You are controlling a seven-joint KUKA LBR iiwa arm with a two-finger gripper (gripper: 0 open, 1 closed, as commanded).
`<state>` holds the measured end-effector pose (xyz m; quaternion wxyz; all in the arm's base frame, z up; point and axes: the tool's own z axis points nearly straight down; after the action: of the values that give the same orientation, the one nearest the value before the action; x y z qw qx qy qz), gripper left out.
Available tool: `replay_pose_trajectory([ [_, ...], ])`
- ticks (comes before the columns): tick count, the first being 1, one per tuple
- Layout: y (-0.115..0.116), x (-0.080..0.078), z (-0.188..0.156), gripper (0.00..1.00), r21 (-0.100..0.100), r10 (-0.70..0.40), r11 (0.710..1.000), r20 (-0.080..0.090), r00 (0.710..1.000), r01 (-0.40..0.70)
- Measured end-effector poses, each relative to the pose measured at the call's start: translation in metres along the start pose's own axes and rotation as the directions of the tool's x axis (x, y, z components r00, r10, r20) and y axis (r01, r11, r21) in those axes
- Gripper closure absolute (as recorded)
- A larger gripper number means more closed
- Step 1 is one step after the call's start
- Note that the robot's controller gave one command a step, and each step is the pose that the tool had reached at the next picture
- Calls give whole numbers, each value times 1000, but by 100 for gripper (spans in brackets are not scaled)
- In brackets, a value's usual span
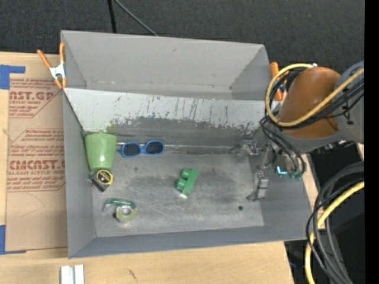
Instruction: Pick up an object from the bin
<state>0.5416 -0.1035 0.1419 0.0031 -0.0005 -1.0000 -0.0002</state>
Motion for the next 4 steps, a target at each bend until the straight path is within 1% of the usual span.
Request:
replay_pose_trajectory([
  [1,31,56,74,0,1,-72,997,13,997,72],
  [2,55,-14,52,0,-2,56,998,14,998,-56],
  [3,106,-15,73,0,-4,257,966,5,966,-257],
  [4,141,-29,72,0,-5,448,894,7,894,-448],
])
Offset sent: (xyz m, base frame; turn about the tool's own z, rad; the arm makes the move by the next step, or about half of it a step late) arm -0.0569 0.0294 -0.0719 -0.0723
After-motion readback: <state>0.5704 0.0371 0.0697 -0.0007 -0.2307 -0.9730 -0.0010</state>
